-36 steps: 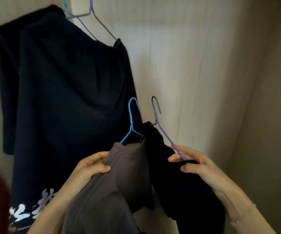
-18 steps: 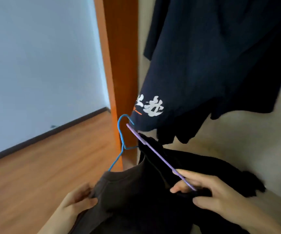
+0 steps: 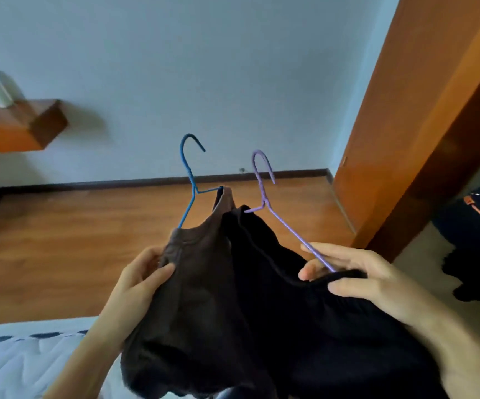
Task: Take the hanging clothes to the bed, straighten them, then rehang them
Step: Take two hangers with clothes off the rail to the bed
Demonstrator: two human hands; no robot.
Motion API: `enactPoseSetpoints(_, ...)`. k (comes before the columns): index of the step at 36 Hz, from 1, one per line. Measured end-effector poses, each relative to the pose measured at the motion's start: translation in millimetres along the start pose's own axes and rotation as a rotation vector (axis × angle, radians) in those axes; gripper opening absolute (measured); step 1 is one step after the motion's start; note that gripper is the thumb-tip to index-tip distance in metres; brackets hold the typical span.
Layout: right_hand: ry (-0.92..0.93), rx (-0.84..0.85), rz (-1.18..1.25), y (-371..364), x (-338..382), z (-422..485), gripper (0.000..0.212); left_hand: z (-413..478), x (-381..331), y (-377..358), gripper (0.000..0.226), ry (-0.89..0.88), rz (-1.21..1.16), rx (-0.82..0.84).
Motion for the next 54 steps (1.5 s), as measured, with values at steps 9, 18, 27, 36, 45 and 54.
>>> enactPoseSetpoints(9,0.049,0.073,-0.162,23,76,165,0.057,68,-41,88,0.013,-0.098,0.161,-0.356)
enactPoseSetpoints(18,0.246,0.098,-0.287,36,151,297,0.044,101,-92,162,0.015,-0.165,0.302,-0.627)
enactPoseSetpoints(27,0.397,0.328,-0.385,3,187,456,0.041,129,-73,224,0.012,0.014,0.532,-0.93)
enactPoseSetpoints(36,0.618,0.684,-0.475,-35,257,606,0.043,140,-54,246,0.017,0.337,0.625,-1.308)
enactPoseSetpoints(45,0.796,1.032,-0.519,-109,318,686,0.052,106,-70,227,0.017,0.63,0.729,-1.611)
enactPoseSetpoints(54,0.743,1.245,-0.434,-239,344,752,0.079,89,-24,272,0.031,1.024,0.681,-1.725)
Point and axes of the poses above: each hand's wrist, its own z-axis towards the middle knuckle, its own y-axis out of the back of the hand, x = y × z, the point moved 10 cm from there along z, towards the middle knuckle, and after that the axes turned 7 degrees about x, right-handed, at the moved point
